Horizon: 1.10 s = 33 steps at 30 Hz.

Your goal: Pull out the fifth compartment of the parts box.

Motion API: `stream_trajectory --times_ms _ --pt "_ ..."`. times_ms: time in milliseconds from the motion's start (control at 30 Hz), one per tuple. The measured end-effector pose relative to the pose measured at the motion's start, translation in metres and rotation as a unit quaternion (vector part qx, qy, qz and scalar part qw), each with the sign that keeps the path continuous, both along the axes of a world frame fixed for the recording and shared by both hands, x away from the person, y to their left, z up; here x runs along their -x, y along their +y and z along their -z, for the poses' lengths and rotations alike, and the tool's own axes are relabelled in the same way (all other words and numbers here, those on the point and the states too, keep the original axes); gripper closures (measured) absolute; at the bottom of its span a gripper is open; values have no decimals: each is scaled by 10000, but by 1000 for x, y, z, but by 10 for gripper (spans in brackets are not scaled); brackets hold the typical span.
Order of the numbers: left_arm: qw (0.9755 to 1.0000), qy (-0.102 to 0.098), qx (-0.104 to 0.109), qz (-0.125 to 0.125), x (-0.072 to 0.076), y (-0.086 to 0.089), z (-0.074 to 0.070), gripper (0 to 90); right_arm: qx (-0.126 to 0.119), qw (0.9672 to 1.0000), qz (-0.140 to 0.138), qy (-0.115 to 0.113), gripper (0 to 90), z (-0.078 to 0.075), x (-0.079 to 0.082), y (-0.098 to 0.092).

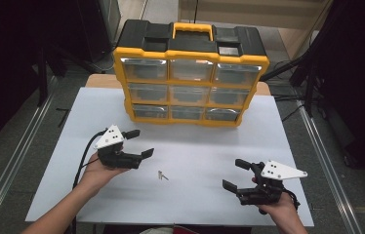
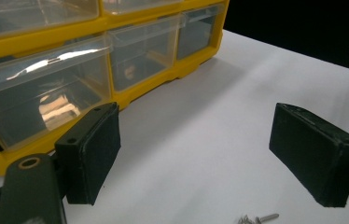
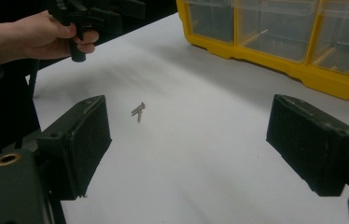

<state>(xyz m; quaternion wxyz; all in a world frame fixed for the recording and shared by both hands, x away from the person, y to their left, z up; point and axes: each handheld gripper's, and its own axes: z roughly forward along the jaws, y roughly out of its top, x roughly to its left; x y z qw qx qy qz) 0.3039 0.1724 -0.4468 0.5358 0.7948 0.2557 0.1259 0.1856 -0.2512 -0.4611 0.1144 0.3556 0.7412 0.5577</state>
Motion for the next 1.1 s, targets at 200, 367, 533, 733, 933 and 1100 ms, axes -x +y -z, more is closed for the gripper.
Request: stream_trajectory --times_ms 200,367,533,733,933,1100 --pt "10000 31 90 -29 -4 -6 -1 167 3 10000 -58 8 144 -1 -1 2" --pt "9999 30 124 -59 -7 -9 -3 168 53 9999 -105 -32 145 -2 3 5" --pt "9998 1 158 -71 -10 -11 -7 168 74 9999 -116 -19 145 -2 5 6" --pt "9999 48 145 -59 -17 -14 -10 168 24 10000 -88 28 144 -1 4 4" --pt "9998 -52 156 -64 -23 -22 -16 168 10 9999 -99 34 144 -1 4 4" --pt "10000 18 96 8 -27 -28 -19 168 -63 9999 -124 16 145 -2 3 5"
